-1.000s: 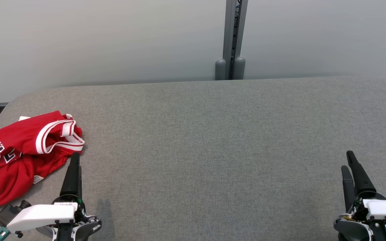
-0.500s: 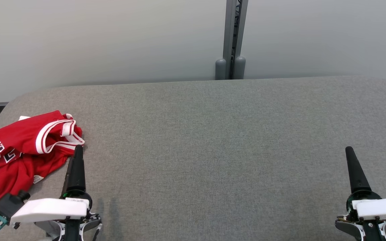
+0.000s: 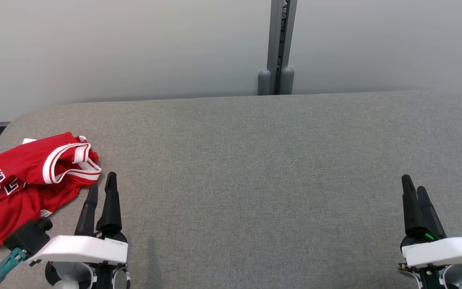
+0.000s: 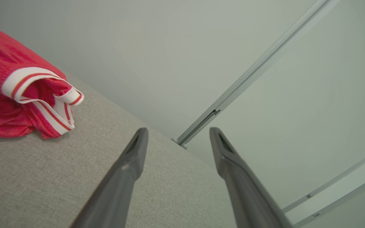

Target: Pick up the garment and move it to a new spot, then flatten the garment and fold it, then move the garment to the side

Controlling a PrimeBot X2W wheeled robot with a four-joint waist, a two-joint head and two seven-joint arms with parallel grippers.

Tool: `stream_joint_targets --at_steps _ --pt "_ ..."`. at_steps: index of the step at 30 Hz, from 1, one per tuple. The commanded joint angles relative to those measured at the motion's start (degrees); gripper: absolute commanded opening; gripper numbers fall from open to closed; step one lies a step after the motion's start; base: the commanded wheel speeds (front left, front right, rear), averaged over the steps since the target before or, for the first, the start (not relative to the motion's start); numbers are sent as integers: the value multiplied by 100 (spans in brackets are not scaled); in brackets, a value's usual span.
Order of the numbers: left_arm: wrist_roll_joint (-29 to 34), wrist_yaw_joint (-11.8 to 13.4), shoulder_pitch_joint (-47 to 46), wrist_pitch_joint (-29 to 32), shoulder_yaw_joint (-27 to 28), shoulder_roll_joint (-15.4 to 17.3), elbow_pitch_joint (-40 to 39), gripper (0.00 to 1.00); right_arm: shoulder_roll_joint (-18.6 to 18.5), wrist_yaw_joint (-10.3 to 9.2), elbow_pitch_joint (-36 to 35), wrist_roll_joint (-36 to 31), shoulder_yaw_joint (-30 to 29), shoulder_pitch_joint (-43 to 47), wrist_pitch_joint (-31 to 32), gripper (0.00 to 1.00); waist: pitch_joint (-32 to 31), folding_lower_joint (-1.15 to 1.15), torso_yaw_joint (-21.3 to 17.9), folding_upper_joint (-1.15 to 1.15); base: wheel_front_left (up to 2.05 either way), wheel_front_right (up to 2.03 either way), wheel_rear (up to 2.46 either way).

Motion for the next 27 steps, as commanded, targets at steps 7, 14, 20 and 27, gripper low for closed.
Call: stream_joint_targets --at_steps 7,14,20,27 --pt "834 62 -169 -157 -116 67 -38 100 -121 9 -40 -761 95 -3 -174 100 -7 0 6 0 0 0 0" --pt "1268 74 -194 -266 -164 59 -22 100 -120 10 -80 -1215 143 -2 -288 100 -10 0 15 0 0 0 0" --pt "1611 65 -198 -359 -217 53 -55 100 -147 11 -113 -1564 188 9 -378 100 -15 0 24 0 0 0 0" --pt "1979 91 -199 -457 -262 49 -48 100 -138 11 -143 -1860 208 36 -475 100 -20 0 36 0 0 0 0"
